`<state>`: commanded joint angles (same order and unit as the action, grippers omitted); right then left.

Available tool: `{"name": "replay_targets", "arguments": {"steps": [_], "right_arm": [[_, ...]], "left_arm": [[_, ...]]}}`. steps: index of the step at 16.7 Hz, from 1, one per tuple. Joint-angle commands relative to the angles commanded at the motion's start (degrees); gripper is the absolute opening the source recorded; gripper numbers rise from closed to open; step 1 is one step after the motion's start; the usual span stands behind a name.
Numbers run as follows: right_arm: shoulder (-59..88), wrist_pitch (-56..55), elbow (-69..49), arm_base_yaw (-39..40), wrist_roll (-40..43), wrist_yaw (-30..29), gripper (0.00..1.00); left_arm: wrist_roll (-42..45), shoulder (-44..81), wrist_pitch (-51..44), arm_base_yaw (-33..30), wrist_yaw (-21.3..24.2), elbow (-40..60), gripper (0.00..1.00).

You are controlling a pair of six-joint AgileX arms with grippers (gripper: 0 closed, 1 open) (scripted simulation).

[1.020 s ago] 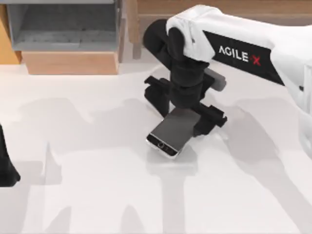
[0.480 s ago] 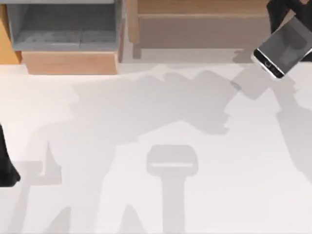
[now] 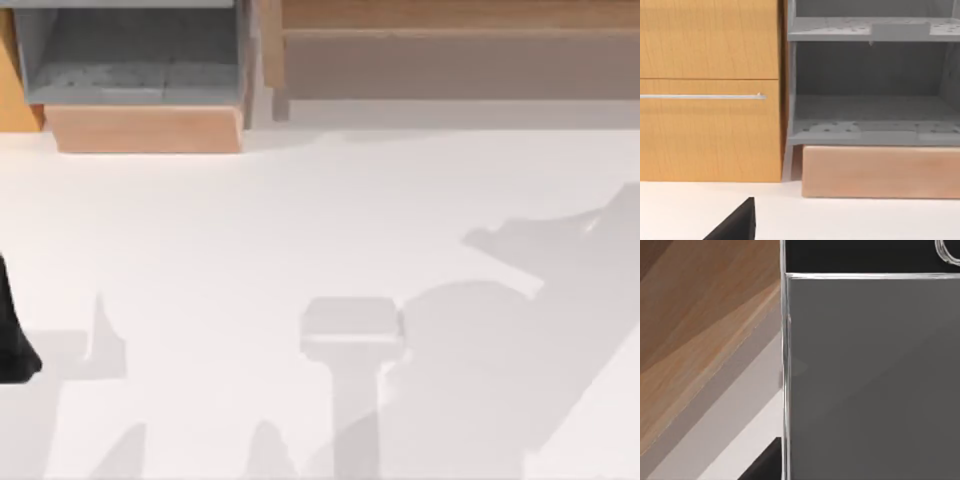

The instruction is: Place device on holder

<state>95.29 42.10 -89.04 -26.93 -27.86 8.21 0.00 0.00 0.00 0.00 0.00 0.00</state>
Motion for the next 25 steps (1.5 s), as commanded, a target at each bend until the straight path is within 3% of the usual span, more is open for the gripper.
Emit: {"name": "replay_targets", "arguments": {"steps": [12, 20, 25], "right_arm": [[-24.1, -19.1, 27.0, -18.3, 31.1, 12.7, 0.00], [-38.2, -28.8, 51.7, -26.7, 42.0, 19.0, 0.00], [-44.3, -32.4, 59.7, -28.8, 44.6, 20.9, 0.00]], "left_arm": [[0.0, 0.0, 0.0, 0.0, 0.0, 0.0, 1.00], [0.0, 0.0, 0.0, 0.0, 0.0, 0.0, 1.00], [0.0, 0.0, 0.0, 0.0, 0.0, 0.0, 1.00]]}}
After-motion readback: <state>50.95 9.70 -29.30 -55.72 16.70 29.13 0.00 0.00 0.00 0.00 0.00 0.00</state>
